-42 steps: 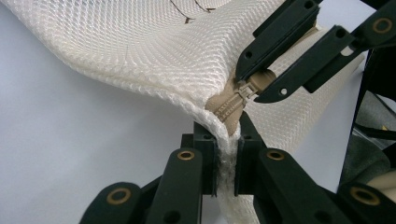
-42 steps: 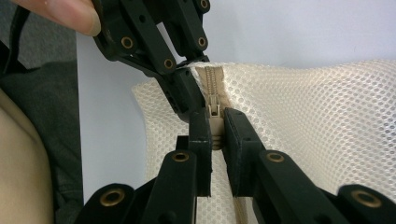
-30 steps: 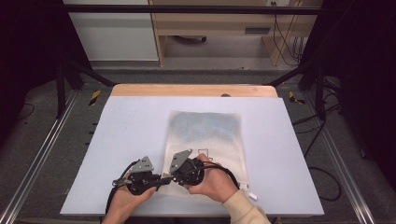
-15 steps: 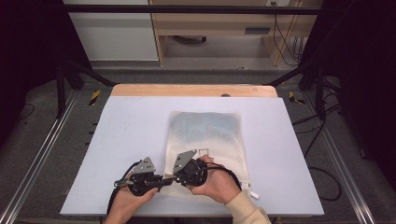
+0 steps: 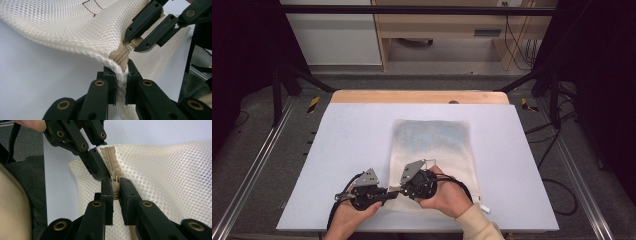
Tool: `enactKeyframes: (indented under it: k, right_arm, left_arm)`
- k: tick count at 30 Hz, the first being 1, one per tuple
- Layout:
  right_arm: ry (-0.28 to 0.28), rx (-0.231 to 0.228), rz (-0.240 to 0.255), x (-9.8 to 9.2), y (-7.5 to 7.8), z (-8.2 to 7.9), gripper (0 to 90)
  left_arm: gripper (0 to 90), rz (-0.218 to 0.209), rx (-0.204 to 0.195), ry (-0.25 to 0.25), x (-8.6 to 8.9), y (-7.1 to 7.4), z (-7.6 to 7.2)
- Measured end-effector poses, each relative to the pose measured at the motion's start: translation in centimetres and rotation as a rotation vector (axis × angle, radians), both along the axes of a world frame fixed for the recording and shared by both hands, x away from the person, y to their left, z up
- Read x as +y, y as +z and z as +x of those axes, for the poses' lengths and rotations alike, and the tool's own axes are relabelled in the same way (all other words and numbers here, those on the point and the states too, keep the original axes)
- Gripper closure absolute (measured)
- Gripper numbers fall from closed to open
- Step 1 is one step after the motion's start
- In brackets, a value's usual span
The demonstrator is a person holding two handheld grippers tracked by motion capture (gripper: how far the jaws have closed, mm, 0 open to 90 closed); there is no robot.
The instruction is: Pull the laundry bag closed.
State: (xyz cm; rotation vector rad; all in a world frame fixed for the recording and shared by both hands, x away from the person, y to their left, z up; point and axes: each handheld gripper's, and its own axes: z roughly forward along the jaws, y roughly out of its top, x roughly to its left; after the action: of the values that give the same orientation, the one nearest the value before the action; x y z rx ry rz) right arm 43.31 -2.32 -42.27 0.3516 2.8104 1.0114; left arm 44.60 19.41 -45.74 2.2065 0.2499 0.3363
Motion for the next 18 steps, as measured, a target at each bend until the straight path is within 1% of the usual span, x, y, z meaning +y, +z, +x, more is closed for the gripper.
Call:
enactKeyframes:
  k: [5,8,11,15,18]
  right_arm:
    - [0.001,0.001,-0.011,-0.3,-0.1,0.1,82.3]
    - [-0.011,0.006,-0.013,-0.6,-0.2,0.3,82.3]
    - [-0.014,0.007,-0.023,-0.9,-0.3,0.3,82.3]
    - [-0.022,0.011,-0.021,-1.2,-0.4,0.4,82.2]
    - [-0.022,0.01,-0.024,-1.3,-0.4,0.3,82.3]
  left_arm:
    - [82.6,0.005,-0.008,-0.005,-0.1,0.1,0.0]
    - [82.6,-0.005,-0.001,-0.002,0.0,0.1,0.0]
    - [82.7,-0.007,0.001,0.0,0.0,0.0,0.0]
    - [82.6,-0.003,-0.006,-0.006,0.0,0.1,0.0]
    - [82.6,-0.004,0.001,0.0,-0.1,0.0,-0.1]
